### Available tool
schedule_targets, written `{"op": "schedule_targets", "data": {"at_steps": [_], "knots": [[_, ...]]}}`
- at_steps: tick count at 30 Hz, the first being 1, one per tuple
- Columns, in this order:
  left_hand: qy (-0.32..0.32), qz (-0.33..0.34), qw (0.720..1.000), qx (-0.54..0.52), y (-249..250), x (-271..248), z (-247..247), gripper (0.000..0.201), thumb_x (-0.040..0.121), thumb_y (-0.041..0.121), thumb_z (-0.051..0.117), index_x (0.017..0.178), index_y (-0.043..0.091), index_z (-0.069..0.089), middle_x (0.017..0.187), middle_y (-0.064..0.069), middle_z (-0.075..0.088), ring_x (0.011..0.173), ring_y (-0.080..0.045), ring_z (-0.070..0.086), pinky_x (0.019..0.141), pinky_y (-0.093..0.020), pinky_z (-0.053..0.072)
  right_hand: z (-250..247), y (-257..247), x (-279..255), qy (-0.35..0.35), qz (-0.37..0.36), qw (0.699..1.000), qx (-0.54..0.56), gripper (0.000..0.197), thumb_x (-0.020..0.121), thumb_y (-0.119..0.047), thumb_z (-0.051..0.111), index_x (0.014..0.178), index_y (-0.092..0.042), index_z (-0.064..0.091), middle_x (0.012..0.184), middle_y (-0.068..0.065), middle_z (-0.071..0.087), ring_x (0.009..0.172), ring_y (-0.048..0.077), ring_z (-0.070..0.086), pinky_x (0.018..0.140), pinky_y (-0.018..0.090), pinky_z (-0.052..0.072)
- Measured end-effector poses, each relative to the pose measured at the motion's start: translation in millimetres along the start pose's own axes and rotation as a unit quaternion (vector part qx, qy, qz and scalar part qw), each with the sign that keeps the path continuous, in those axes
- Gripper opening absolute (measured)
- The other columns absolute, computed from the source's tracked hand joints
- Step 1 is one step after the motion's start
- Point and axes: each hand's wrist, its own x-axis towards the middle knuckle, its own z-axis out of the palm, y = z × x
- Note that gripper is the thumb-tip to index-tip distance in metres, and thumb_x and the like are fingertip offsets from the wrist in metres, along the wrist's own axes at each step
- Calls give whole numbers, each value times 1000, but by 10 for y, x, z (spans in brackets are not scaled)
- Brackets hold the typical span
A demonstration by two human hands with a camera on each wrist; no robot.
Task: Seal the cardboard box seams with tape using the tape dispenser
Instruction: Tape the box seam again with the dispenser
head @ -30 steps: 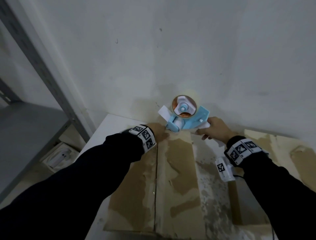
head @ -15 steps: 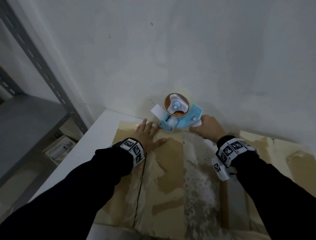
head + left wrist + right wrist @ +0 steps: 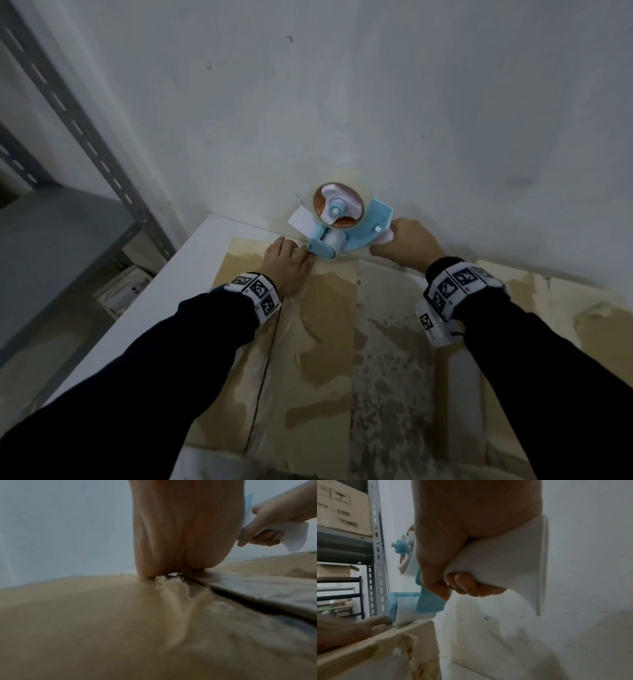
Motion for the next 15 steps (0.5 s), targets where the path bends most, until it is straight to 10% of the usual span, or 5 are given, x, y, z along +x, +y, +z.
{"op": "schedule_targets", "data": {"at_steps": [6, 10, 15], "knots": [[28, 35, 998, 33, -125, 186, 211, 94, 71, 58, -15, 140, 21, 36, 134, -8, 45, 129, -30, 32, 113, -39, 19, -109, 187, -68, -10, -7, 1000, -2, 21, 74, -32, 69, 70, -15, 58, 76, 8, 62, 74, 26, 61, 63, 32, 45], [22, 36, 999, -9, -16, 184, 195, 50, 98, 47, 17, 139, 27, 35, 135, -7, 41, 134, -28, 26, 116, -40, 15, -190, 329, -160, -12, -15, 1000, -16, 21, 77, -25, 68, 82, -5, 63, 82, 12, 64, 76, 25, 60, 67, 33, 46], [21, 42, 999, -24, -1, 166, 198, 45, 99, 43, 20, 138, 27, 36, 135, -8, 40, 135, -28, 24, 116, -39, 15, -365, 429, -259, -11, -15, 1000, -5, 23, 77, -21, 69, 71, -1, 59, 72, 13, 61, 67, 22, 56, 64, 35, 47]]}}
